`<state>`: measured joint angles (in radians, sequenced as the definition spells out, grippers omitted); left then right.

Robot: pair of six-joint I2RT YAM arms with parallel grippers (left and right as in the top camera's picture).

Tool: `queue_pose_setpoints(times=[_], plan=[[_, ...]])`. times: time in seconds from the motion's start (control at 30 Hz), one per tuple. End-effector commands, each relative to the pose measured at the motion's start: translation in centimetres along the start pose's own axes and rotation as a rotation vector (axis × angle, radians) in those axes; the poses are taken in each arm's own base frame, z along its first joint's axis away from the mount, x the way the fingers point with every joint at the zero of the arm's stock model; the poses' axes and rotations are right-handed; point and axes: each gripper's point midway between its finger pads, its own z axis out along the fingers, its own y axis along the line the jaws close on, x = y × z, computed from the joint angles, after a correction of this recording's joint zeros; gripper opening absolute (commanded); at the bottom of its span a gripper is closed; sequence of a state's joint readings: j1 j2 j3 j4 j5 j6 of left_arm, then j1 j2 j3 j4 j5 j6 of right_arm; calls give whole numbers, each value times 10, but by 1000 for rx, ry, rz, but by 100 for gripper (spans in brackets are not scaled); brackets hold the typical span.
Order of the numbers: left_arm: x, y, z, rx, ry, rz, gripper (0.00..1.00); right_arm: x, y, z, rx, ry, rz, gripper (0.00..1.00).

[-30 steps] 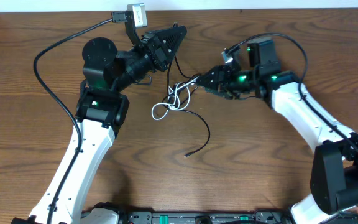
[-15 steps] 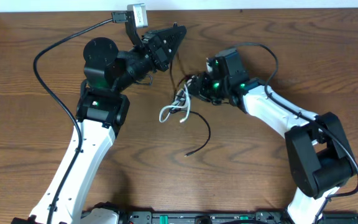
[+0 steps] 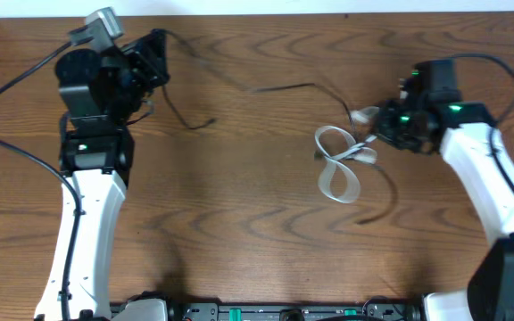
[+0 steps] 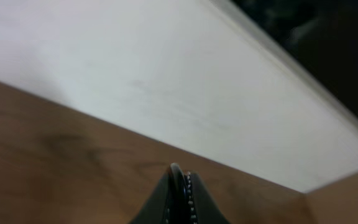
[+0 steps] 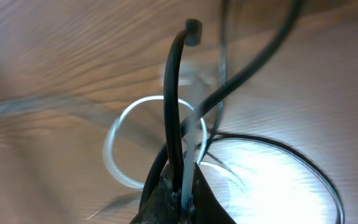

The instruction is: Untangle cables

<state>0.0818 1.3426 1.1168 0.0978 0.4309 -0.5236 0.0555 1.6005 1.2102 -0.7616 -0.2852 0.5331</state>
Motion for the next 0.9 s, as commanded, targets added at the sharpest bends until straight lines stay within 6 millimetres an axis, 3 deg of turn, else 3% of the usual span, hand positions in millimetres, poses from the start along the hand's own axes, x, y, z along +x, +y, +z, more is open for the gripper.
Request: queue_pose_setpoints(times=[0.0, 0.1, 0.17, 0.23, 0.3, 0.47, 0.53, 0.63, 0.7, 0.77, 0.8, 0.87], plan=[[-9, 19, -5, -69, -18, 87, 8, -9, -23, -11, 69, -28, -89, 1], [-4, 31, -7, -113, 8, 92, 7, -8, -22, -13, 27, -9, -99, 1], [4, 36, -8, -138, 35, 83, 7, 0, 13, -17, -170, 33, -206, 1], [14, 41, -9, -158, 78, 69, 7, 6, 50, -33, -375, 62, -300, 1], [30, 47, -10, -184, 137, 46, 8, 3, 73, -52, -482, 60, -335, 1], [79, 49, -17, -229, 315, -1, 7, -18, 114, -103, -579, -3, -364, 1], [98, 42, -18, -218, 381, 31, 8, -26, 131, -124, -612, -35, -375, 1], [117, 25, -17, -173, 443, 105, 7, -34, 141, -137, -595, -73, -354, 1], [128, 9, -15, -127, 469, 162, 17, -37, 142, -136, -557, -85, -309, 1], [137, -5, -13, -88, 487, 202, 59, -38, 138, -129, -502, -81, -243, 1], [142, -12, -12, -67, 496, 224, 69, -38, 135, -126, -471, -82, -217, 1], [149, -24, -11, -27, 507, 272, 77, -37, 131, -120, -419, -84, -186, 1]])
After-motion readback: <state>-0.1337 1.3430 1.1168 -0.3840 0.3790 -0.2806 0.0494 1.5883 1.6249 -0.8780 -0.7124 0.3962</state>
